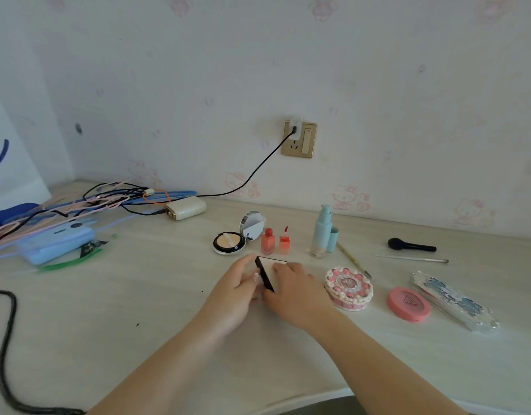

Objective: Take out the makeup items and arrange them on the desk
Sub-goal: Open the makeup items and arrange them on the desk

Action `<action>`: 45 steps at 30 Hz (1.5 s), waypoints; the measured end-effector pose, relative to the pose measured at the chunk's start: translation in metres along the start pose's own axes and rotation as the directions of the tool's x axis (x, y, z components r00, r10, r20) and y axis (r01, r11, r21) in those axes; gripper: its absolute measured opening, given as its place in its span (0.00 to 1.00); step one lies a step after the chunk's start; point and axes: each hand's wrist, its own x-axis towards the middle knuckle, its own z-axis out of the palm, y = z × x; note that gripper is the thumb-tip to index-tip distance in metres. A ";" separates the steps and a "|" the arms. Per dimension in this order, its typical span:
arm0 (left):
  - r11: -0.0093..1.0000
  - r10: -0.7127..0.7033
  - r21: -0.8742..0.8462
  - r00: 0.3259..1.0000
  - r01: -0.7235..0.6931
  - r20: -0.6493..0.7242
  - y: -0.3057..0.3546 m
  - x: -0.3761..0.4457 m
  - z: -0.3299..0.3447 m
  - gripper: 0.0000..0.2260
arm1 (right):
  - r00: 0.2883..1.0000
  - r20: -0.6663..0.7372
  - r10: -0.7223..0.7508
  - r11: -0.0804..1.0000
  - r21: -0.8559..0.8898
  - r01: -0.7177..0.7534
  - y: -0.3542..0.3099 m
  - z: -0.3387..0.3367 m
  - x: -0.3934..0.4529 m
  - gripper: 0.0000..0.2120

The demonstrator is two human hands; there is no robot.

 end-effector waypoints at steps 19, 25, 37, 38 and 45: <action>0.832 -0.147 -0.532 0.987 0.160 0.067 0.009 -0.002 0.000 0.13 | 0.975 -0.166 -0.146 0.873 0.442 0.206 -0.026 -0.012 -0.016 0.21; 0.853 -0.185 -0.492 0.982 0.173 0.025 0.005 0.001 0.001 0.14 | 0.980 -0.129 -0.149 0.844 0.501 0.194 -0.027 -0.010 -0.016 0.13; 0.771 -0.296 -0.614 0.949 0.169 -0.110 0.005 0.009 -0.031 0.13 | 0.984 0.139 0.107 0.078 0.986 -0.148 -0.028 -0.017 0.002 0.13; 0.795 -0.277 -0.587 0.952 0.153 -0.127 0.004 0.009 -0.035 0.14 | 0.975 0.182 0.124 -0.024 0.983 -0.180 -0.027 -0.015 0.004 0.13; 0.986 -0.117 0.111 0.992 0.121 -0.040 -0.003 0.004 -0.064 0.07 | 0.967 0.238 0.093 -0.263 0.942 -0.207 -0.028 0.001 0.009 0.15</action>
